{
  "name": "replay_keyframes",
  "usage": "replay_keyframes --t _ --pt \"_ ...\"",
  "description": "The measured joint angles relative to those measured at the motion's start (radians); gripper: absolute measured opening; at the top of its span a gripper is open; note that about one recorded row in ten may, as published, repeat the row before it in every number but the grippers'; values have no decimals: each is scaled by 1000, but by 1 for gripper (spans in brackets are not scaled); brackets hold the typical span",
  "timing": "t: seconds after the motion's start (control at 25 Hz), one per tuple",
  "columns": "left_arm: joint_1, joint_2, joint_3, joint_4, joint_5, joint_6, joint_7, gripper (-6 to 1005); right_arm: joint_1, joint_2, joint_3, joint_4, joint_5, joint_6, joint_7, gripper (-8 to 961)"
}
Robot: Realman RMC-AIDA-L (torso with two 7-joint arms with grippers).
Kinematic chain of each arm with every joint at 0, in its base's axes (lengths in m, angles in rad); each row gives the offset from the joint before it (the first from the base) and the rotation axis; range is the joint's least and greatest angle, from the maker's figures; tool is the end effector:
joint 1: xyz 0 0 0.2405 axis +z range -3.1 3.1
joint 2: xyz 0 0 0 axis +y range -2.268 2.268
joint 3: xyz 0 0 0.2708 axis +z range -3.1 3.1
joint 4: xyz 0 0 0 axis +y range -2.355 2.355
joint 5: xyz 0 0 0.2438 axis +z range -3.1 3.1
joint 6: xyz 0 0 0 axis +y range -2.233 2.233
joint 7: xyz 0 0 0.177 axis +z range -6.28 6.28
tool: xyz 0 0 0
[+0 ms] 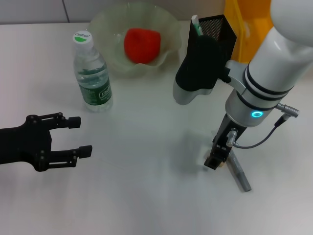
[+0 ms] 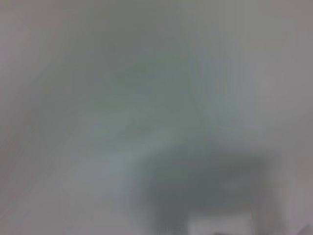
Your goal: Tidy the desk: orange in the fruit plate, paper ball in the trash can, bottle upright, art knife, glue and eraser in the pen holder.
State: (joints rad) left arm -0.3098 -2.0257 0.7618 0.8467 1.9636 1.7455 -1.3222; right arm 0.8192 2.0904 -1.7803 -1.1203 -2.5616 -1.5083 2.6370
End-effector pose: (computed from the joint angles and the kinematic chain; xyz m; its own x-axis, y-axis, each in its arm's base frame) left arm -0.3238 0.3096 0.0127 0.8515 0.2855 0.4397 0.3854 -0.9095 -0.1557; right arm 0.1581 0.3762 -0.1271 0.7313 -0.4239 0.5343 -0.3159 -0.9048 -0.2856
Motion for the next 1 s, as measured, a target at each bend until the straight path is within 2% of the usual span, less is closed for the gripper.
replay_keyframes --t 0.32,0.52,0.72,1.0 --pt "0 -5 0 0 0 -3 -2 785 16 0 -19 33 0 13 10 625" --pt "3 -5 -1 0 0 -4 -4 785 15 1 -23 33 -1 8 15 468" --pt "3 -5 -1 0 0 -8 -5 785 7 0 -23 27 -4 7 16 263" --pt "5 -5 -1 0 0 -17 -5 785 -13 -4 13 -41 -5 -22 18 253"
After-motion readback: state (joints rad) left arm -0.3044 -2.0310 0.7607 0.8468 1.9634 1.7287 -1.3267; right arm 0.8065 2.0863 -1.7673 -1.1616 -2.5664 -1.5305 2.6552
